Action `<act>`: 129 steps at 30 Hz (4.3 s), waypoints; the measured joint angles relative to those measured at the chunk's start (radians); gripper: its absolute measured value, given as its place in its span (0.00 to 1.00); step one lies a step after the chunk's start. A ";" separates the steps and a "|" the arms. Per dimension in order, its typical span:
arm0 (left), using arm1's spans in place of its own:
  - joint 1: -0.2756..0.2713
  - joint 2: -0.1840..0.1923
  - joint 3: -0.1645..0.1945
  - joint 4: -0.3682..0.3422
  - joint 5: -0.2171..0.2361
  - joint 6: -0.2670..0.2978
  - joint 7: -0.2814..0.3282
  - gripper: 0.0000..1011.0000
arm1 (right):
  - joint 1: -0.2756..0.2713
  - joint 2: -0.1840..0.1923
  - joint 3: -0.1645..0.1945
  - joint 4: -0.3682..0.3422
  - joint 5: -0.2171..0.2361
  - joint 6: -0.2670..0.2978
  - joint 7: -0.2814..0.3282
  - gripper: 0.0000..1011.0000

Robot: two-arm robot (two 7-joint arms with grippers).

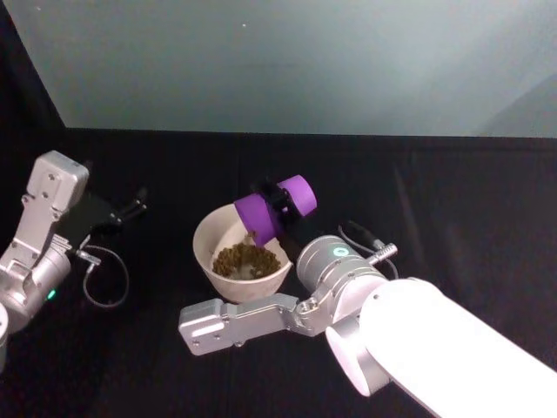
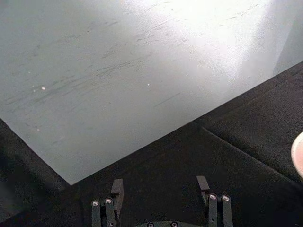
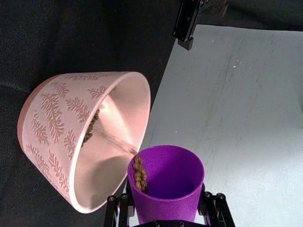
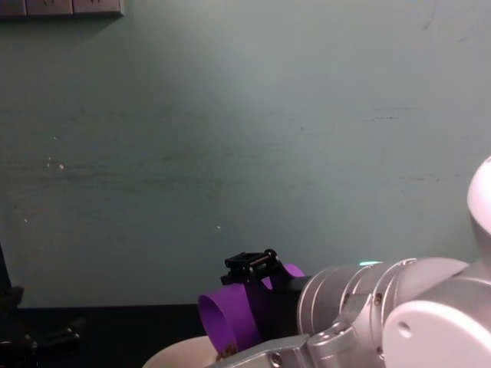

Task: Pick up the cup and pour the mung beans from the cup into the bowl.

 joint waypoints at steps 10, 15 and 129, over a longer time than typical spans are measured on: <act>0.000 0.000 0.000 0.000 0.000 0.000 0.000 0.99 | 0.000 -0.001 -0.002 0.000 -0.008 -0.001 0.002 0.71; 0.000 0.000 0.000 0.000 0.000 0.000 0.000 0.99 | 0.001 0.000 -0.005 0.001 -0.013 -0.001 0.005 0.71; 0.000 0.000 0.000 0.000 0.000 0.000 0.000 0.99 | -0.243 -0.166 0.641 0.142 1.219 -0.158 -0.220 0.71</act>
